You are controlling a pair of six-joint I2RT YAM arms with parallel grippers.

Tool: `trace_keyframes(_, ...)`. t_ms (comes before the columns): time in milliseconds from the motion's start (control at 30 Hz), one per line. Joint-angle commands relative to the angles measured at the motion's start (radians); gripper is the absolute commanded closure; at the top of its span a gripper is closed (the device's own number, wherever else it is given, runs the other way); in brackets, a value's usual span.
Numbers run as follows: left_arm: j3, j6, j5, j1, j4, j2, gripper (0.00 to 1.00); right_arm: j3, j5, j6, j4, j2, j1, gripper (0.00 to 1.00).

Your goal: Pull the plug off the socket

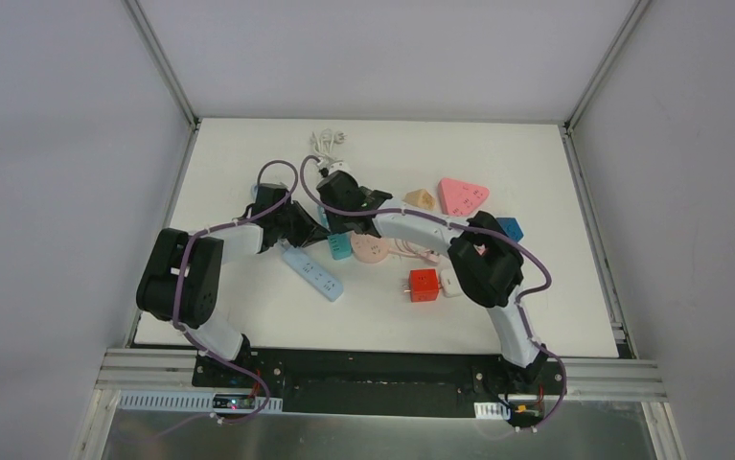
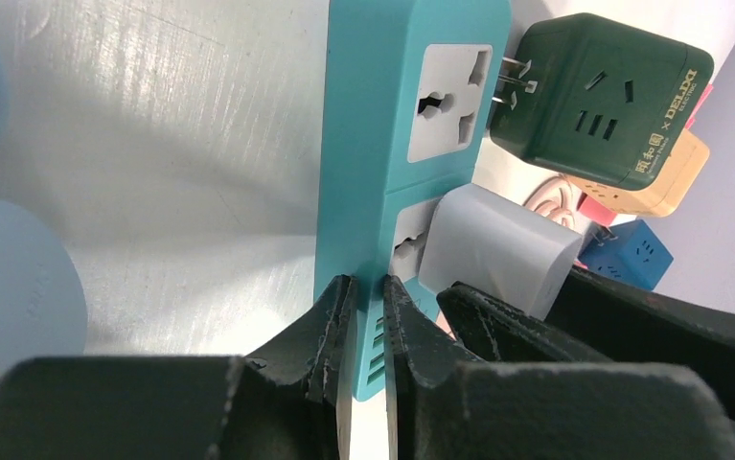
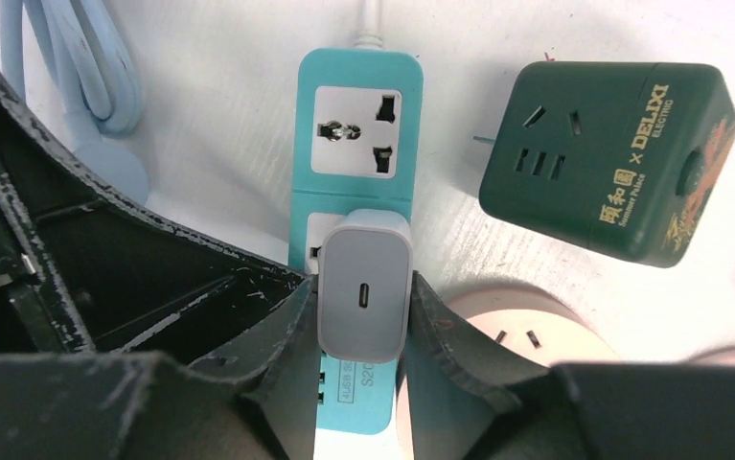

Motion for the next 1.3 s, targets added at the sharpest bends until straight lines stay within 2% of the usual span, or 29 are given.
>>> trace_keyframes(0,-0.066,0.057,-0.188,-0.035,-0.283,0.082,0.97,0.086,-0.062,0.016,0.035,-0.075,0.034,1.00)
trace_keyframes(133,-0.065,0.056,-0.194,-0.039,-0.288,0.080,0.98,-0.026,-0.350,0.195,0.184,-0.135,-0.072,1.00)
trace_keyframes(200,-0.064,0.057,-0.196,-0.039,-0.288,0.080,0.98,-0.058,-0.389,0.230,0.216,-0.136,-0.088,1.00)
trace_keyframes(367,-0.062,0.057,-0.190,-0.039,-0.287,0.083,0.98,0.010,-0.192,0.110,0.093,-0.085,-0.012,1.00)
trace_keyframes(567,-0.056,0.057,-0.177,-0.039,-0.288,0.062,0.96,-0.032,-0.113,0.113,0.093,-0.153,-0.040,1.00)
trace_keyframes(700,-0.026,0.060,-0.159,-0.039,-0.308,0.032,0.92,-0.107,-0.084,0.127,0.094,-0.233,-0.074,1.00)
trace_keyframes(900,0.059,0.079,-0.118,-0.039,-0.361,-0.032,0.76,-0.277,-0.091,0.138,0.101,-0.395,-0.104,1.00)
trace_keyframes(967,0.120,0.105,-0.077,-0.036,-0.402,-0.055,0.65,-0.338,-0.136,0.127,0.102,-0.463,-0.106,1.00)
trace_keyframes(1033,0.186,0.141,-0.062,-0.036,-0.468,-0.089,0.49,-0.406,-0.206,0.120,0.107,-0.515,-0.105,0.99)
trace_keyframes(1167,0.248,0.172,-0.112,-0.036,-0.559,-0.208,0.34,-0.539,-0.323,0.139,0.119,-0.592,-0.105,0.92)
trace_keyframes(1267,0.254,0.185,-0.138,-0.036,-0.603,-0.285,0.27,-0.639,-0.364,0.173,0.149,-0.639,-0.105,0.88)
